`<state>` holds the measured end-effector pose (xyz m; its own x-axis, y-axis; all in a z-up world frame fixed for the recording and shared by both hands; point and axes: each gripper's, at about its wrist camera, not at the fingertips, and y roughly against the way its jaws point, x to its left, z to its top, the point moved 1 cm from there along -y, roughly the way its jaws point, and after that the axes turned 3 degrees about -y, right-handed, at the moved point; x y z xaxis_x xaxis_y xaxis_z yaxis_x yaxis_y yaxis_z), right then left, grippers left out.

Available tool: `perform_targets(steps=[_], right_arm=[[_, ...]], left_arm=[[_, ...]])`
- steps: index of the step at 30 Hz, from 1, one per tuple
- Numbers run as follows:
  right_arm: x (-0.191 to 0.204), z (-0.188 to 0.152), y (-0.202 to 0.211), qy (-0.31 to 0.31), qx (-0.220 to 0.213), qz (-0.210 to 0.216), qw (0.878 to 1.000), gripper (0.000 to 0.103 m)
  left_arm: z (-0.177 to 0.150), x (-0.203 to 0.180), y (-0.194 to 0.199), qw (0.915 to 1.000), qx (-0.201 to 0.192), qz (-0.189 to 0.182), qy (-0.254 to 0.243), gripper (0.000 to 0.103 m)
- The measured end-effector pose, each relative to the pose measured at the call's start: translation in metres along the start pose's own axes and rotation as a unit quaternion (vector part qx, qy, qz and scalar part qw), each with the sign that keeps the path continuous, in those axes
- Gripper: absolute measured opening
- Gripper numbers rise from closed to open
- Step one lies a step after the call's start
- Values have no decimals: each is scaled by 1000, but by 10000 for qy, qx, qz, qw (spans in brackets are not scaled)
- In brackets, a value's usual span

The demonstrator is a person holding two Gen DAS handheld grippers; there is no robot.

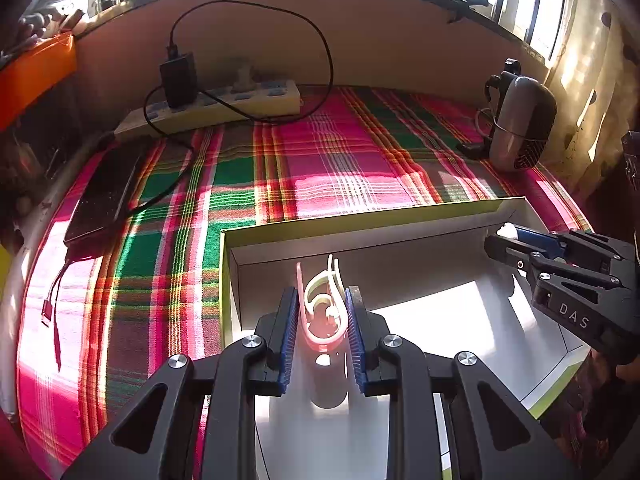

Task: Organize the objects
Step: 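Release the pink clip into the white box while the right tool drops the ball there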

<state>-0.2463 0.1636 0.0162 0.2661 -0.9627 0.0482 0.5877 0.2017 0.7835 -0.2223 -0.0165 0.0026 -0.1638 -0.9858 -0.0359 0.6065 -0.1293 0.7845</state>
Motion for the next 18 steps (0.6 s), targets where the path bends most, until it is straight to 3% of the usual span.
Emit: perform_targets(steps=[12, 18], right_arm=[[3, 0, -2, -28, -44, -125, 9999, 27], [3, 0, 1, -122, -101, -81, 9998, 36]], left_arm=[[0, -4, 0, 9999, 20, 48, -129, 25], [-1, -6, 3, 10000, 10, -69, -71, 33]])
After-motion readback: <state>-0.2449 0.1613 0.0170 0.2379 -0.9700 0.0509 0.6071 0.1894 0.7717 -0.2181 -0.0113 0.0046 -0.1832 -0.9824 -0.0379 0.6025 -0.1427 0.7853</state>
